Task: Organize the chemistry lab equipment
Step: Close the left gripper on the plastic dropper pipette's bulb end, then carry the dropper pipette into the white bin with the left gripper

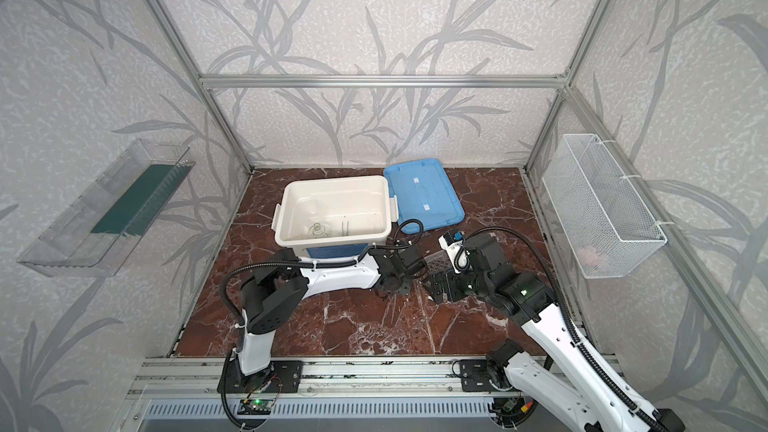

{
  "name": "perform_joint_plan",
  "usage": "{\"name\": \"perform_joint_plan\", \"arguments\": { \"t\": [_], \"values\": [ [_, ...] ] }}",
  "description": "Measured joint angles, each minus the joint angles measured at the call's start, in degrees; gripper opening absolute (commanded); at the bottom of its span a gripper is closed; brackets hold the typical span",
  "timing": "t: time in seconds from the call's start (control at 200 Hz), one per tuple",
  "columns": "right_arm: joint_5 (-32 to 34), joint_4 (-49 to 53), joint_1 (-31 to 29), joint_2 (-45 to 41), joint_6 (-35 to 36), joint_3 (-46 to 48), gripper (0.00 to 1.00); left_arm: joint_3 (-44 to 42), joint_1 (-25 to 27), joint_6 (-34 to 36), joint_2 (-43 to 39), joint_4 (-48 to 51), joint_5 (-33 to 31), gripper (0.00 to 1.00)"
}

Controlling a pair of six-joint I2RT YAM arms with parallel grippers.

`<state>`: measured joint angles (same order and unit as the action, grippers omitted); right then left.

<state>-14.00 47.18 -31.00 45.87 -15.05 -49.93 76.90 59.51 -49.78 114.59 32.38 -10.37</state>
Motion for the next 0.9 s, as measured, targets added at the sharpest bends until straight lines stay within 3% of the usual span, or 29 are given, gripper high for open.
{"name": "perform_joint_plan", "arguments": {
  "t": [0.19,0.265,0.55,0.9],
  "values": [
    [-0.07,-0.13,0.00,-0.46,-0.11,0.50,1.00,0.02,0.00,-0.39,0.07,0.66,-0.74,0.12],
    [-0.13,-0.20,0.00,-0.44,-0.15,0.72,1.00,0.02,-0.02,-0.46,0.07,0.72,-0.90,0.00],
    [-0.20,-0.42,0.00,-0.26,-0.37,1.01,1.00,-0.15,0.13,-0.79,-2.86,1.70,0.52,0.00],
    [-1.53,-4.37,0.00,2.19,-3.69,-0.98,1.00,3.19,0.83,4.07,-25.24,6.67,-0.42,0.00]
  ]
}}
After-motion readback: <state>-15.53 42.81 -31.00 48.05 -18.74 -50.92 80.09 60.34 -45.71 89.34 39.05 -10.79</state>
